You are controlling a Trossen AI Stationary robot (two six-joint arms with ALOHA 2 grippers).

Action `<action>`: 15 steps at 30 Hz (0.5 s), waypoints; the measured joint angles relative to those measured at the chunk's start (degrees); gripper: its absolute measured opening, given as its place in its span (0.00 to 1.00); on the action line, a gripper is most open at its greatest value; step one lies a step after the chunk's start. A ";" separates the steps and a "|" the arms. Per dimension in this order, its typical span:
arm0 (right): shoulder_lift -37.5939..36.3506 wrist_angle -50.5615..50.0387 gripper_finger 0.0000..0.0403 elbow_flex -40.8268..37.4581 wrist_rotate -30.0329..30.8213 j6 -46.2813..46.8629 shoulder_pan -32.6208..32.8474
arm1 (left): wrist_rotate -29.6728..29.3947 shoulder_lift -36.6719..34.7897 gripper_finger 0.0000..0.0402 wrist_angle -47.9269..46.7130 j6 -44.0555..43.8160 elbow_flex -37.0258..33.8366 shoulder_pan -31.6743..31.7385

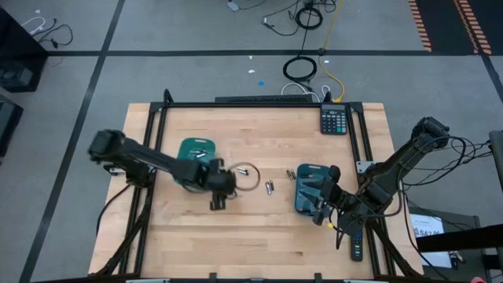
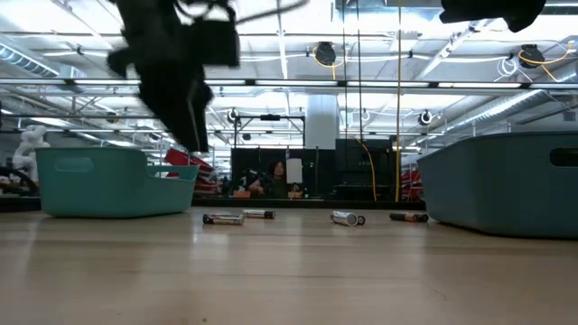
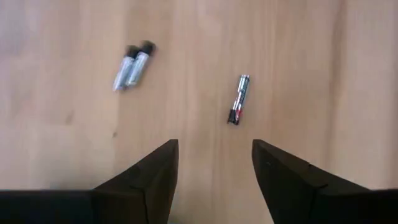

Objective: Sort batteries
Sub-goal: Put the silver battery into the green bin

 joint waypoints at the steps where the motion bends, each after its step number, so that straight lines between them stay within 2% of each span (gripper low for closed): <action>1: 0.00 0.03 0.31 0.00 -0.02 -0.11 -0.10 | -1.23 2.11 0.52 1.88 1.42 -0.04 -0.79; 5: 0.00 2.80 0.31 0.00 -0.30 -1.59 -0.20 | -2.65 9.64 0.48 5.99 4.81 0.10 -1.18; 10: 0.02 5.97 0.31 0.00 -1.20 -4.80 -0.18 | -1.94 13.14 0.40 9.00 6.46 0.24 1.17; 12: 0.02 5.87 0.31 0.00 -1.22 -5.16 -0.18 | -1.60 14.54 0.31 9.60 6.89 0.21 1.71; 15: 0.03 5.64 0.31 0.00 -1.28 -4.88 -0.18 | -1.44 14.82 0.11 9.65 6.68 0.24 2.54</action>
